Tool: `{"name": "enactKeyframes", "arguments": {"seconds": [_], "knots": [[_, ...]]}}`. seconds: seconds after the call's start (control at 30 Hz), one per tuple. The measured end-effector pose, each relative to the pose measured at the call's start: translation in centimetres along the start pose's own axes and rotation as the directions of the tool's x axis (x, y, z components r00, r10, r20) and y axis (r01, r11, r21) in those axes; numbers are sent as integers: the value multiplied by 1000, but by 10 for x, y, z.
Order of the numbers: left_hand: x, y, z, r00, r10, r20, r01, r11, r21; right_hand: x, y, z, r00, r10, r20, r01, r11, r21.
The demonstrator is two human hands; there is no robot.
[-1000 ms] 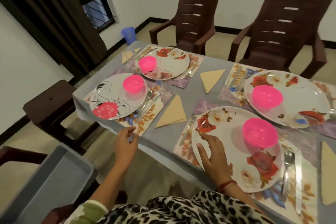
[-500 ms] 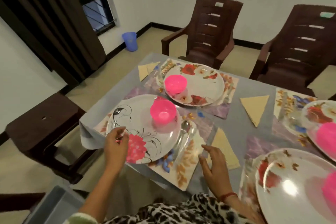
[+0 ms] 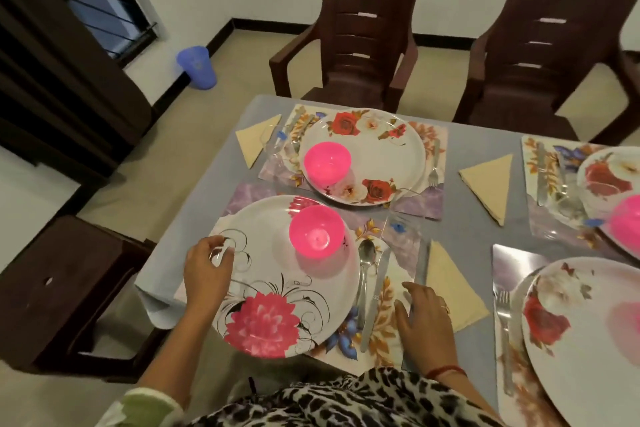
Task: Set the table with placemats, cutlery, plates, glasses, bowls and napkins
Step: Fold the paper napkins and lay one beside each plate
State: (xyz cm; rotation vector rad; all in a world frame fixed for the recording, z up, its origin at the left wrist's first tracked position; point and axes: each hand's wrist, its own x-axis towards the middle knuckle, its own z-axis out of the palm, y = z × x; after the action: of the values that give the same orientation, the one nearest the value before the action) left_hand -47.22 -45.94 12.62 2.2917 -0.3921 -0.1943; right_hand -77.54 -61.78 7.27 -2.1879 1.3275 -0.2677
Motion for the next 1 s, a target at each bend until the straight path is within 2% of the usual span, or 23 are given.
{"name": "enactKeyframes", "arguments": {"seconds": [0.13,0.23,0.43,0.6,0.77,0.9,1.0], "knots": [[34,-12,-2,995,-78,57,72,993,95,-7,-17,11,995,103,-5,-101,968,-229],[64,-25,-2,985,-111,135,93,987,131,-11,-35,27,978,190,-84,-206,934,-290],[96,-42,-1,944,-92,318,20,974,224,-3,-51,42,884,414,-218,-442,892,-97],[112,-58,0,918,-85,386,49,993,103,9,-56,36,817,528,-231,-553,831,-57],[128,-65,-1,908,-104,406,116,993,-5,10,-60,28,770,577,-271,-572,813,107],[133,-68,-5,896,-105,432,124,992,-16,9,-61,24,718,623,-311,-567,782,260],[140,-75,-11,905,-103,412,111,994,5,9,-66,27,722,617,-314,-536,785,310]]}}
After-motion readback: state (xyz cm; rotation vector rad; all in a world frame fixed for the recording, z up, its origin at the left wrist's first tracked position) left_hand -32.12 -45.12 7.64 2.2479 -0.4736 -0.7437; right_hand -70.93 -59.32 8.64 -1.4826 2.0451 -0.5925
